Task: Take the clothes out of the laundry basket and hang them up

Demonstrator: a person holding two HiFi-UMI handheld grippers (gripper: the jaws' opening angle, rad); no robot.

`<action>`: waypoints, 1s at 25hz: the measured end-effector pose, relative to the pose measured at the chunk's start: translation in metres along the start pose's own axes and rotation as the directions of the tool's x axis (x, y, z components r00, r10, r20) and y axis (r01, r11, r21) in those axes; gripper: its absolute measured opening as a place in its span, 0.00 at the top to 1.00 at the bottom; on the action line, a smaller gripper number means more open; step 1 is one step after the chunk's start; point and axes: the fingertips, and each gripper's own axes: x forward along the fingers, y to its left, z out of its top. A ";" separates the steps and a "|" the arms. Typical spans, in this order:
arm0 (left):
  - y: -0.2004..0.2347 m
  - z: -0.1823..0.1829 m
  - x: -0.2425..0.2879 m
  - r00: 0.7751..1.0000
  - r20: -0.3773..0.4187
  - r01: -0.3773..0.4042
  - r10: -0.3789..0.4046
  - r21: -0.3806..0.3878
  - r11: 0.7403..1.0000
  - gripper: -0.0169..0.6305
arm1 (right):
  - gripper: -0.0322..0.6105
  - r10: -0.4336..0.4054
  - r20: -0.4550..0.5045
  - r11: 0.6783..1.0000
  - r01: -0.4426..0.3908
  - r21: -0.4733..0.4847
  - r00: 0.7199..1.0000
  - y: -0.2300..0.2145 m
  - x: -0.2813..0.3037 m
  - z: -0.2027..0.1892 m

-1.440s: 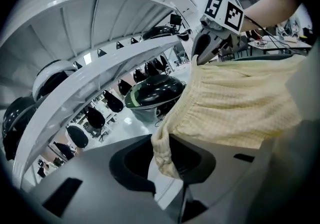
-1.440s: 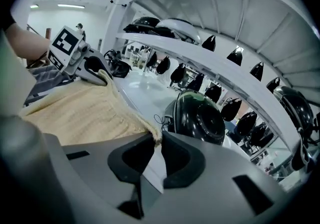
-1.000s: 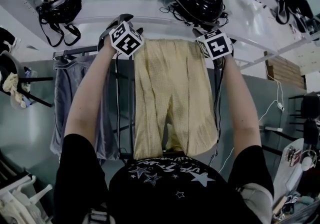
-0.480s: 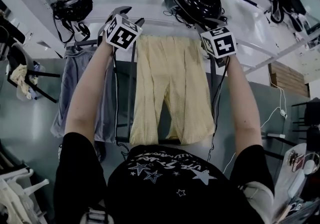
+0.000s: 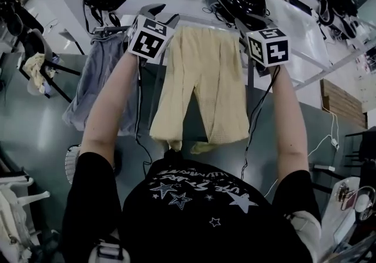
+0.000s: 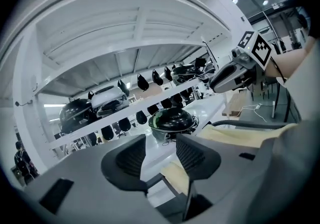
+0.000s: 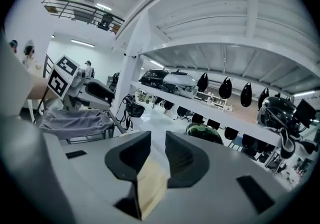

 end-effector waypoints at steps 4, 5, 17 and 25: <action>-0.019 -0.003 -0.044 0.999 0.035 -0.032 0.034 -0.057 0.998 0.68 | 0.81 0.005 0.058 1.000 -0.006 0.012 0.998 0.021 -0.032 0.004; -0.023 -0.005 -0.055 0.998 0.040 -0.044 0.047 -0.065 0.997 0.69 | 0.82 0.005 0.073 1.000 -0.006 0.016 0.997 0.027 -0.040 0.004; -0.091 -0.050 -0.180 0.994 0.009 -0.104 0.106 -0.146 0.984 0.75 | 0.91 0.033 0.153 0.996 -0.046 0.080 0.988 0.096 -0.150 -0.032; -0.148 -0.078 -0.259 0.988 -0.020 -0.153 0.153 -0.214 0.965 0.78 | 0.92 0.078 0.170 0.990 -0.097 0.106 0.982 0.146 -0.207 -0.073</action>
